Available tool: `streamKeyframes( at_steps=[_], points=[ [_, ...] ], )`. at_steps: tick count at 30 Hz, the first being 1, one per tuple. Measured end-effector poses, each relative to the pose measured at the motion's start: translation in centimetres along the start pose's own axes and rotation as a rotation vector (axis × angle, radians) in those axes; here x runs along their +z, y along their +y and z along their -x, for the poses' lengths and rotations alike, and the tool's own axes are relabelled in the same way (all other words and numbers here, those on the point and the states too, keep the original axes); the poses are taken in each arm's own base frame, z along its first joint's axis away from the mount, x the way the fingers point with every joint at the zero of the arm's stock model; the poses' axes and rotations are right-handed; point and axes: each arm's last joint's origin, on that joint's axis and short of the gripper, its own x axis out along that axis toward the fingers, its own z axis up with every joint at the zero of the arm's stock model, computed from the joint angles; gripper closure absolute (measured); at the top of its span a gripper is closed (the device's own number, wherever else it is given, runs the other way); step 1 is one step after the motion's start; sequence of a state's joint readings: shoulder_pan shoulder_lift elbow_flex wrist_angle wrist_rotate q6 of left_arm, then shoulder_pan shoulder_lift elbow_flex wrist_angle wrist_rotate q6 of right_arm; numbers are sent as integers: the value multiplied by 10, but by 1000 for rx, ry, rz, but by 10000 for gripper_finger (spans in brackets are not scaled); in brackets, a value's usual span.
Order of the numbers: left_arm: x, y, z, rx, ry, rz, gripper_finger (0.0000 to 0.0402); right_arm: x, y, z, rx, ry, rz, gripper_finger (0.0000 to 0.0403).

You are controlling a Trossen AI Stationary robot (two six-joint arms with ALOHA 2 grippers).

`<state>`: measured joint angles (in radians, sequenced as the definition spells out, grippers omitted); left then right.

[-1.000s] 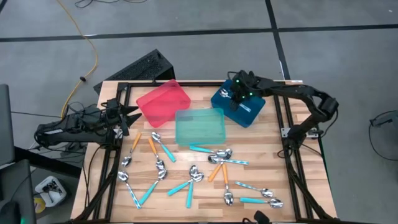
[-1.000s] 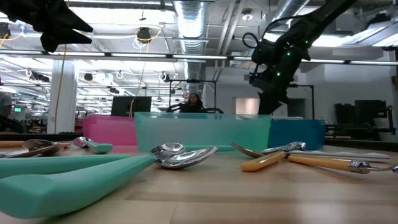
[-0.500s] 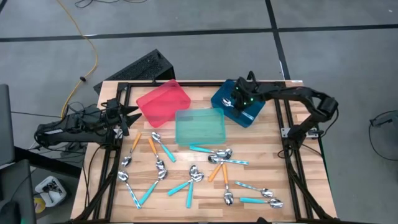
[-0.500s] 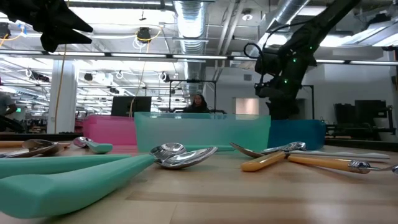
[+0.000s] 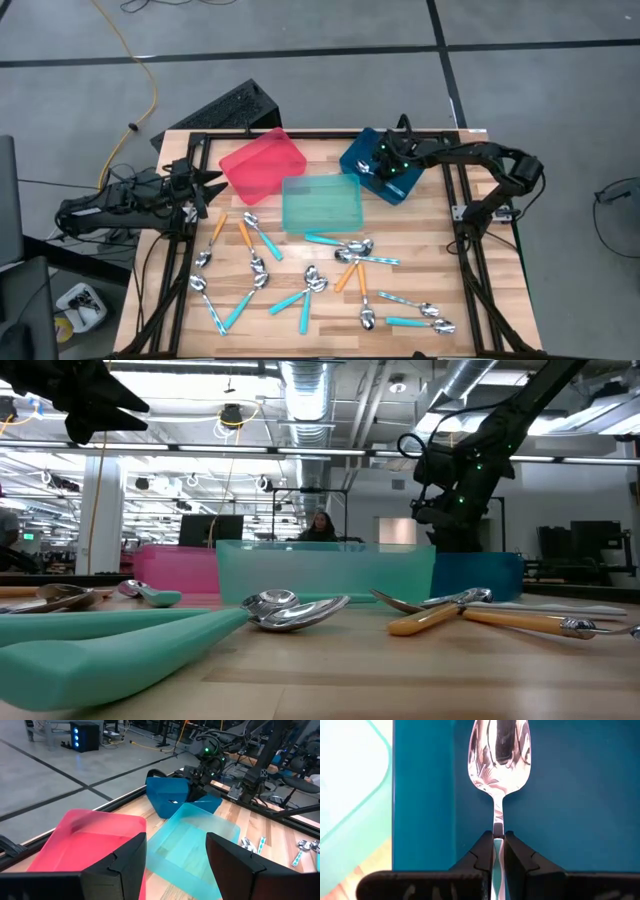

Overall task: Sort silverware by color (type)
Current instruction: Put the patterned blue spoon into the blue bin

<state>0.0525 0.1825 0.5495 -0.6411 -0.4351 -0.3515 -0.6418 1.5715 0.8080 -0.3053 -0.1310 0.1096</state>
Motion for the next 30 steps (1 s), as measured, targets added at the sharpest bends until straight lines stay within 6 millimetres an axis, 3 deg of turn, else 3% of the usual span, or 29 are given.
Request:
streamKeyframes(
  at_steps=[30],
  points=[
    [0, 0, 0, 3, 0, -1, 212, -8, -4, -22, -7, 67, -15, 329]
  ],
)
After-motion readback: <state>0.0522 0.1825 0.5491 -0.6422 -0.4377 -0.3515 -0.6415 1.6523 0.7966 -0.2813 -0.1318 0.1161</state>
